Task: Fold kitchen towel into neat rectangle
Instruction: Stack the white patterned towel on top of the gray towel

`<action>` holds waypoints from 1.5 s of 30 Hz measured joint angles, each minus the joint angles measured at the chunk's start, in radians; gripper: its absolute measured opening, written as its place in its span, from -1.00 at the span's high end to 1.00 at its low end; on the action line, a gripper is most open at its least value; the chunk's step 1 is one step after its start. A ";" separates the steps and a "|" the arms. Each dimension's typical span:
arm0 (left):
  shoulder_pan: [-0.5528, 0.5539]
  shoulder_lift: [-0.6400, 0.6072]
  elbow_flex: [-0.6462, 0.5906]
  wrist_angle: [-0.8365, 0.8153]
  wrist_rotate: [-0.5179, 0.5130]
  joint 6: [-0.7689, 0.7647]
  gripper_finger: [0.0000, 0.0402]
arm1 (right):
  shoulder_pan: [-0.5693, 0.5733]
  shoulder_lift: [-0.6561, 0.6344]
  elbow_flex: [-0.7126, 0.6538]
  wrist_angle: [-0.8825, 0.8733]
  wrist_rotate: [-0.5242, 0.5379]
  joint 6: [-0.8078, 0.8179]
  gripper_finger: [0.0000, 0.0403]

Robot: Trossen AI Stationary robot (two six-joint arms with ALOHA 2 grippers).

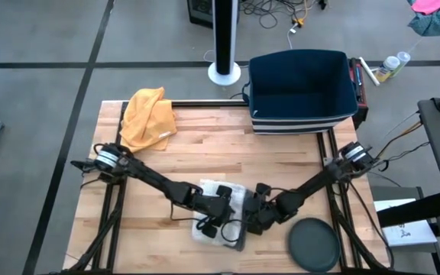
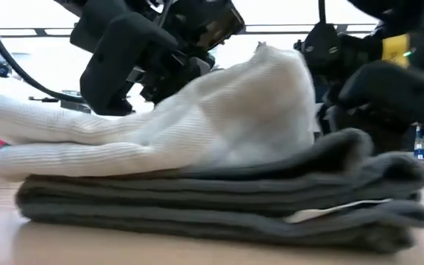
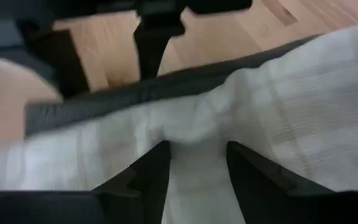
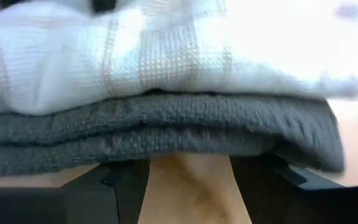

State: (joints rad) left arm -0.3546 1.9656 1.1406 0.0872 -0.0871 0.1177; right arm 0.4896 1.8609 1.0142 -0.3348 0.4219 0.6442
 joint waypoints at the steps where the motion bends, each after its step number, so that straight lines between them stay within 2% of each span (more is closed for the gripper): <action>1: 0.000 0.002 0.009 -0.005 -0.003 0.008 0.21 | -0.003 -0.004 0.000 -0.005 0.009 -0.025 -0.05; 7: 0.001 -0.054 0.046 -0.219 -0.085 0.024 0.12 | -0.001 -0.071 -0.003 -0.140 0.014 -0.088 -0.06; 10: 0.000 -0.117 0.045 -0.265 -0.090 0.013 0.09 | 0.012 -0.132 -0.012 -0.230 0.026 -0.075 -0.05; 13: -0.002 -0.198 0.003 -0.285 -0.120 -0.028 0.09 | 0.015 -0.200 -0.025 -0.235 0.023 0.020 -0.05; 17: -0.022 -0.304 -0.099 -0.290 -0.200 -0.109 0.13 | 0.013 -0.241 -0.038 -0.138 -0.007 0.238 -0.06; 20: -0.042 -0.372 -0.188 -0.288 -0.241 -0.199 0.16 | 0.008 -0.231 -0.047 -0.004 -0.027 0.381 -0.07; 25: -0.086 -0.451 -0.336 -0.259 -0.285 -0.343 0.17 | -0.004 -0.158 -0.045 0.207 -0.025 0.504 -0.03; 31: -0.128 -0.489 -0.452 -0.240 -0.323 -0.467 0.16 | -0.039 -0.078 -0.034 0.199 -0.028 0.662 0.03; 34: -0.142 -0.489 -0.487 -0.209 -0.326 -0.497 0.16 | -0.043 -0.059 -0.034 0.236 -0.056 0.690 0.03; 40: -0.146 -0.468 -0.541 -0.021 -0.341 -0.477 0.17 | -0.043 -0.059 -0.034 0.204 -0.133 0.731 0.03; 45: -0.146 -0.468 -0.550 -0.011 -0.378 -0.440 0.17 | -0.043 -0.067 -0.034 0.119 -0.161 0.727 0.02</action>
State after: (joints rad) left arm -0.5003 1.4971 0.5911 0.0759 -0.4647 -0.3226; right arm 0.4465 1.7936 0.9806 -0.2157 0.2614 1.3708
